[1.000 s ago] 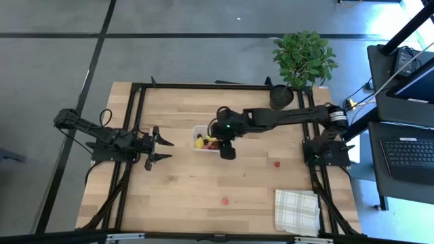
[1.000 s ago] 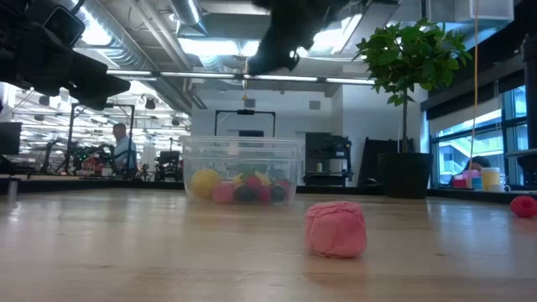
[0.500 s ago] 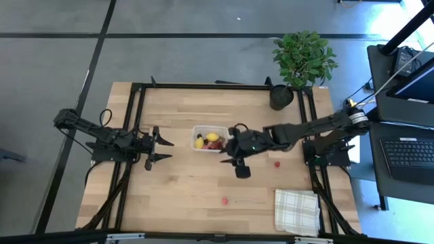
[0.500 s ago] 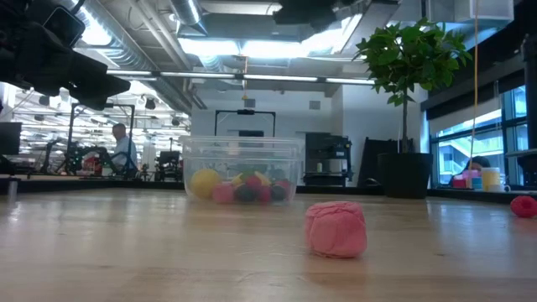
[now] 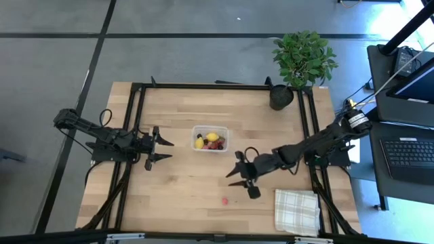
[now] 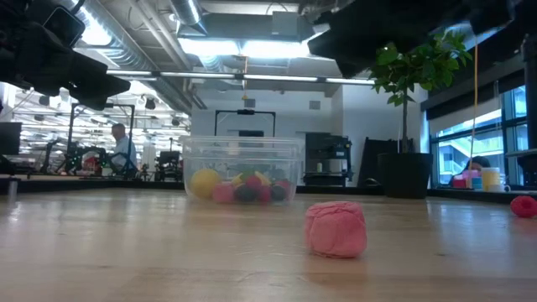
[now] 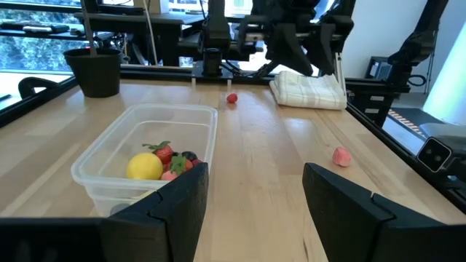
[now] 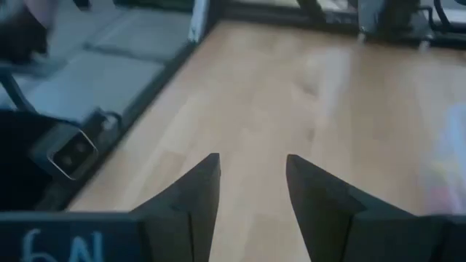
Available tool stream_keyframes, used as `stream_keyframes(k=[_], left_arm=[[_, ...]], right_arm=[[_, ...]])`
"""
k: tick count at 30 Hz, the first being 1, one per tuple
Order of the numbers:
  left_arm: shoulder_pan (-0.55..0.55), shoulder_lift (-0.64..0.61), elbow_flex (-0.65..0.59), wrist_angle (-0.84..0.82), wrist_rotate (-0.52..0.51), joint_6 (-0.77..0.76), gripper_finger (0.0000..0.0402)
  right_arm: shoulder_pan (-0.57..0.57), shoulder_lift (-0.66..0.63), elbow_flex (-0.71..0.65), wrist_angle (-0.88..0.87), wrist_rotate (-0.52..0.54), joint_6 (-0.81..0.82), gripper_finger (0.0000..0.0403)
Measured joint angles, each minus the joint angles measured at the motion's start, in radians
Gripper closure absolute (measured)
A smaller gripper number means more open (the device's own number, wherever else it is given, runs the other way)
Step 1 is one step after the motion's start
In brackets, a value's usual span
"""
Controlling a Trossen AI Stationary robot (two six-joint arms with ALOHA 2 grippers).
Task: Pick and placing Produce into tupperware
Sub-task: Put the apricot into the transparent bin
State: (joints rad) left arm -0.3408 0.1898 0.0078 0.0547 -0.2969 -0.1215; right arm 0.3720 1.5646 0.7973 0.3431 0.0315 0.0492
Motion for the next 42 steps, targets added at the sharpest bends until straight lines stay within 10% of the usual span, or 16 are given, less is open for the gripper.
stream_keyframes(k=[27,42], left_arm=[[0.000,0.000,0.000,0.000,0.000,-0.003,0.0184],[0.000,0.000,0.000,0.000,0.000,-0.003,0.0184]], right_arm=[[0.110,0.000,-0.131,0.206,0.002,-0.010,0.0240],[0.109,0.002,-0.131,0.216,0.005,0.023,0.0101]])
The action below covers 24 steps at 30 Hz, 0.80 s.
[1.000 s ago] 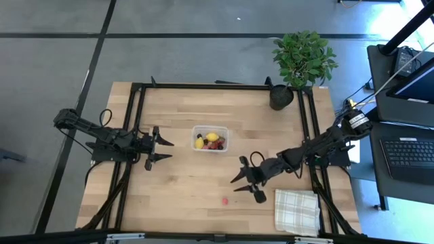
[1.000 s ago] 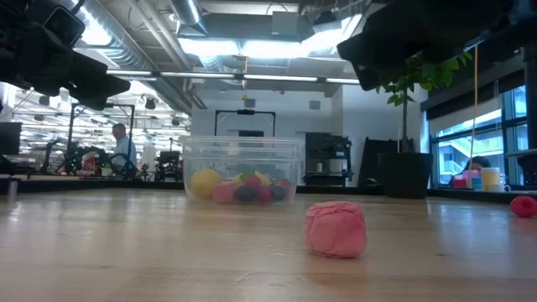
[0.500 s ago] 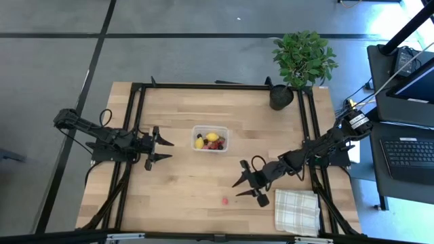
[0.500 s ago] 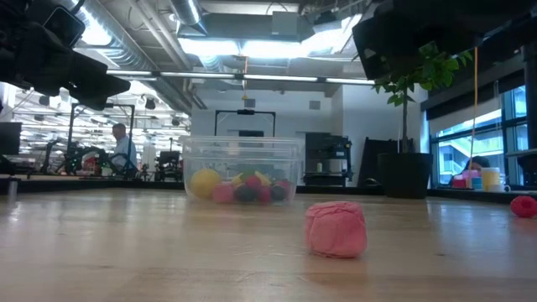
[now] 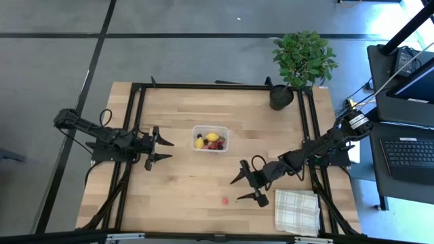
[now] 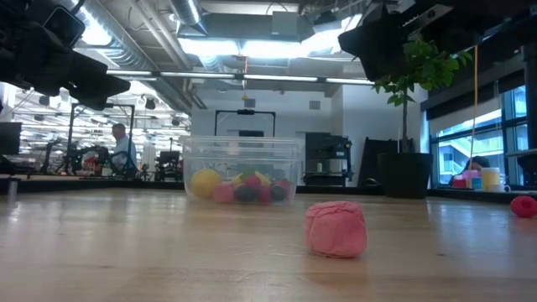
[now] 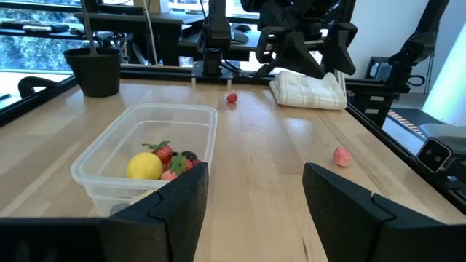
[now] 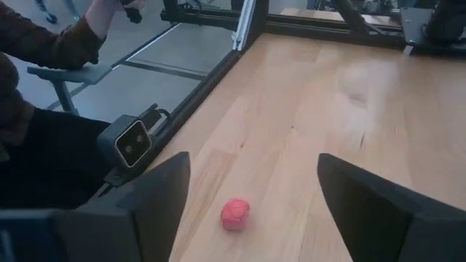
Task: Pick and placing Produce into tupperware
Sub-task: Put the apricot into the transparent bin
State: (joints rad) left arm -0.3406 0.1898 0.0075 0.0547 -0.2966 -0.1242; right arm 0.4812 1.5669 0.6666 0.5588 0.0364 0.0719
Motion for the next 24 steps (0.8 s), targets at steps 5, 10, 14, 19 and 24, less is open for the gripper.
stream_keyframes(k=[5,10,14,19,24], left_arm=[[0.000,0.000,0.000,0.000,0.000,0.000,0.0184],[0.000,0.000,0.000,0.000,0.000,0.000,0.0184],[0.000,0.000,0.000,0.000,0.000,0.000,0.0184],[0.000,0.000,0.000,0.000,0.000,0.000,0.0184],[0.000,0.000,0.000,0.000,0.000,0.000,0.0184]], right_arm=[[0.000,0.088,0.001,0.079,0.054,-0.006,0.0100],[0.000,0.224,0.017,0.264,0.052,-0.051,0.0102],[0.000,0.313,0.065,0.269,0.050,-0.057,0.0102],[0.000,0.427,0.145,0.266,-0.023,-0.057,0.0102],[0.000,0.473,0.184,0.269,-0.091,-0.053,0.0102]])
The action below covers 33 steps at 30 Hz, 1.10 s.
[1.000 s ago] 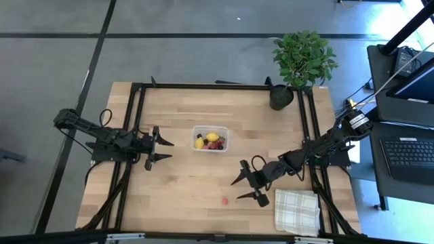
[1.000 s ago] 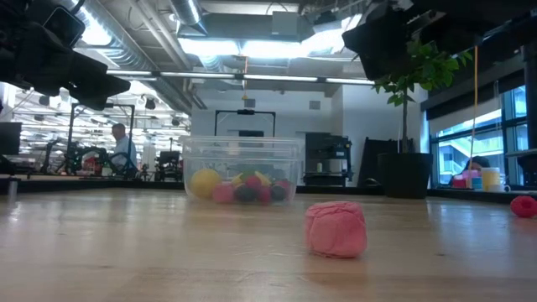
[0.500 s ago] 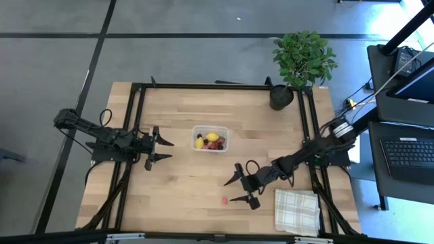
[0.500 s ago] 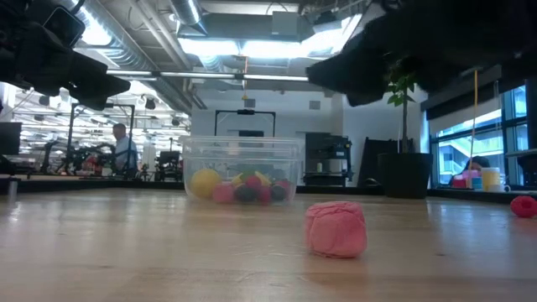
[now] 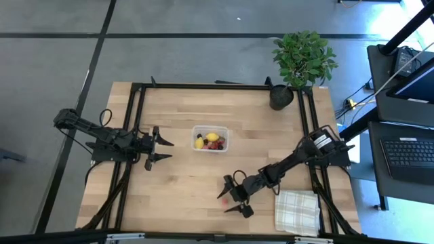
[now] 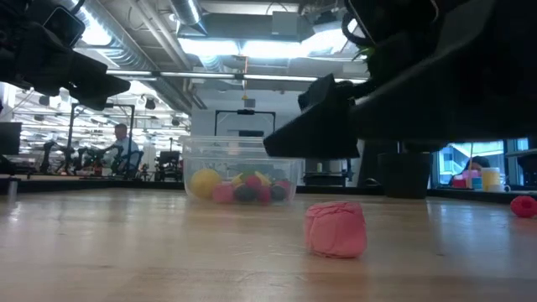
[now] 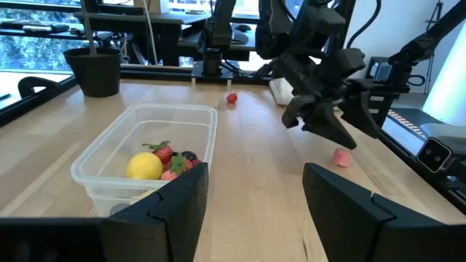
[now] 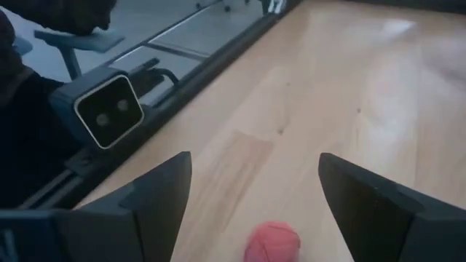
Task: Pick and placing Produce into tupperware
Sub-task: Put the apricot into the transparent bin
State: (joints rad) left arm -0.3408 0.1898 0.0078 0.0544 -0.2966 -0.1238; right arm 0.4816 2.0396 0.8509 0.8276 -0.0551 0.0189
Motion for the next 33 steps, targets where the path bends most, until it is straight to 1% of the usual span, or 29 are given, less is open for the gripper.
stream_keyframes(k=[7,13,18,21,33], left_arm=[[0.000,0.000,0.000,0.000,0.003,-0.002,0.0184],[0.000,0.000,0.000,0.000,0.003,-0.006,0.0184],[0.000,0.000,0.000,-0.001,0.003,-0.007,0.0184],[0.000,0.000,0.000,-0.001,0.003,-0.008,0.0184],[0.000,0.000,0.000,-0.001,0.003,-0.008,0.0184]], right_arm=[[-0.001,0.028,-0.003,-0.046,0.001,-0.006,0.0102],[-0.001,0.075,-0.005,-0.043,0.005,-0.026,0.0102],[-0.009,0.083,-0.004,-0.034,0.005,-0.024,0.0106],[-0.010,0.083,-0.004,-0.037,0.007,-0.024,0.0123],[-0.020,0.083,-0.003,-0.040,0.013,-0.024,0.0220]])
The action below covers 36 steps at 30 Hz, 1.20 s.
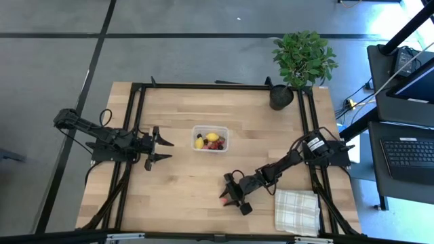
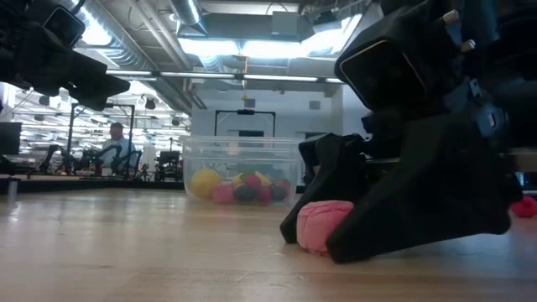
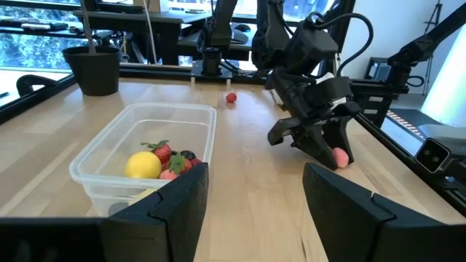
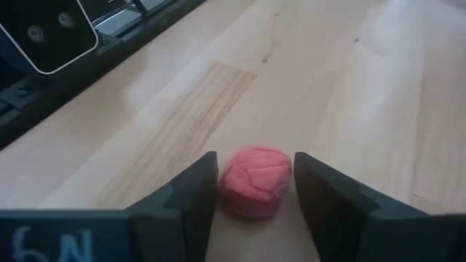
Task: Pick and placing Produce into tupperware
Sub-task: Put the apricot into the transparent bin
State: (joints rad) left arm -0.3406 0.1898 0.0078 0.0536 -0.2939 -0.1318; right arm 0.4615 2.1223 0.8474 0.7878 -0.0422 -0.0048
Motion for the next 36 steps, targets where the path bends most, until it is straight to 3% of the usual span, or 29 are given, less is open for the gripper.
stream_keyframes(k=[7,21,29,36], left_arm=[[0.000,0.000,0.000,0.000,0.000,0.000,0.0184],[0.000,0.000,0.000,0.000,0.000,0.000,0.0184],[0.000,0.000,0.000,0.000,0.000,0.000,0.0184],[0.000,0.000,0.000,0.000,0.000,0.000,0.0184]], right_arm=[[-0.010,0.000,0.000,-0.001,-0.004,0.003,0.0248],[-0.025,-0.021,-0.003,-0.005,-0.003,0.027,0.0250],[-0.083,-0.181,-0.003,-0.047,0.000,0.024,0.0250],[-0.165,-0.402,0.008,-0.210,0.041,-0.046,0.0250]])
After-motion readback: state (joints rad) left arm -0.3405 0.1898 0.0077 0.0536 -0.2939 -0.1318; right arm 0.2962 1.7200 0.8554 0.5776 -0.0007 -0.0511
